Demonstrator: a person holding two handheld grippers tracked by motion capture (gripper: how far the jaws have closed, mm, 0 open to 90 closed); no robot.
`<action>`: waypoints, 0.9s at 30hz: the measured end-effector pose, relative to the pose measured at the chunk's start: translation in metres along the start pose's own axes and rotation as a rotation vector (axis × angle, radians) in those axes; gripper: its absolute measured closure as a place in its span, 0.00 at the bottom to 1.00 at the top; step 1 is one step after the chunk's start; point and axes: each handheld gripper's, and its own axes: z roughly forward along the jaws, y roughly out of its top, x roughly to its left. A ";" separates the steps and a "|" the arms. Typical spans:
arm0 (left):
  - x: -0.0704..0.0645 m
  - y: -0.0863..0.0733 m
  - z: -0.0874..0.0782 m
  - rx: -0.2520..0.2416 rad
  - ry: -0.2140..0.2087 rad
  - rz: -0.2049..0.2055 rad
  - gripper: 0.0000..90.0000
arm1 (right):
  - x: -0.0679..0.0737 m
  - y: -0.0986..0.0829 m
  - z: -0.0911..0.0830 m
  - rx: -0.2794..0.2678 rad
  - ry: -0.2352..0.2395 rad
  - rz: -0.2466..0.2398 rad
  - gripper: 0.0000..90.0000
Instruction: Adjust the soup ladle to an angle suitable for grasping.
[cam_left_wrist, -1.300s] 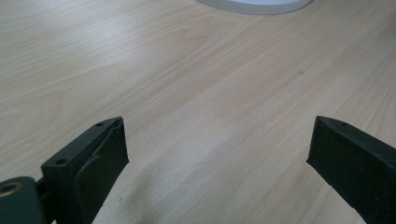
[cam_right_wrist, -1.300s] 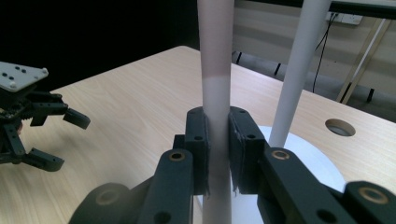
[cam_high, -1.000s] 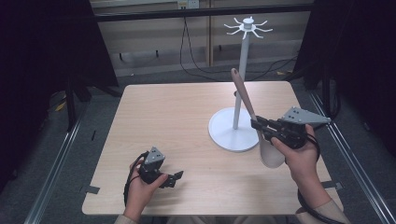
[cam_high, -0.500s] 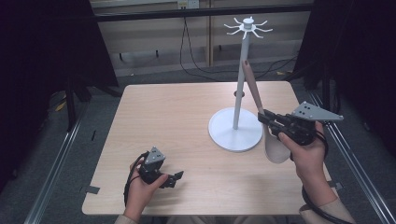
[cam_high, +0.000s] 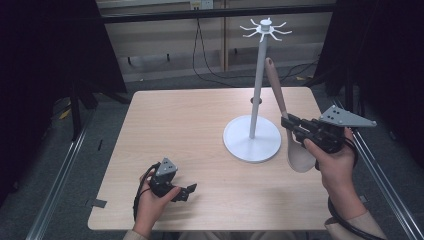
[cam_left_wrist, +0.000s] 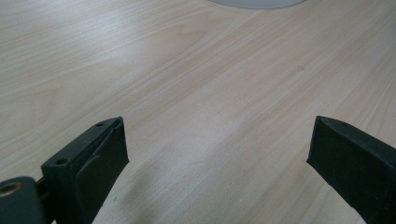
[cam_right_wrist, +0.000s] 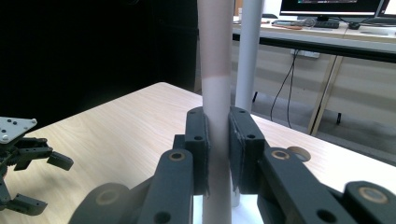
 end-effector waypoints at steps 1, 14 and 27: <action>0.000 0.000 0.000 -0.001 -0.001 0.000 0.05 | 0.000 0.001 -0.001 -0.002 -0.001 0.002 0.88; 0.000 0.000 0.002 -0.001 -0.004 0.000 0.05 | -0.006 0.017 -0.010 -0.007 -0.017 -0.014 0.88; -0.001 -0.001 0.002 0.003 -0.005 -0.002 0.05 | -0.010 0.031 -0.019 -0.023 -0.037 -0.024 0.88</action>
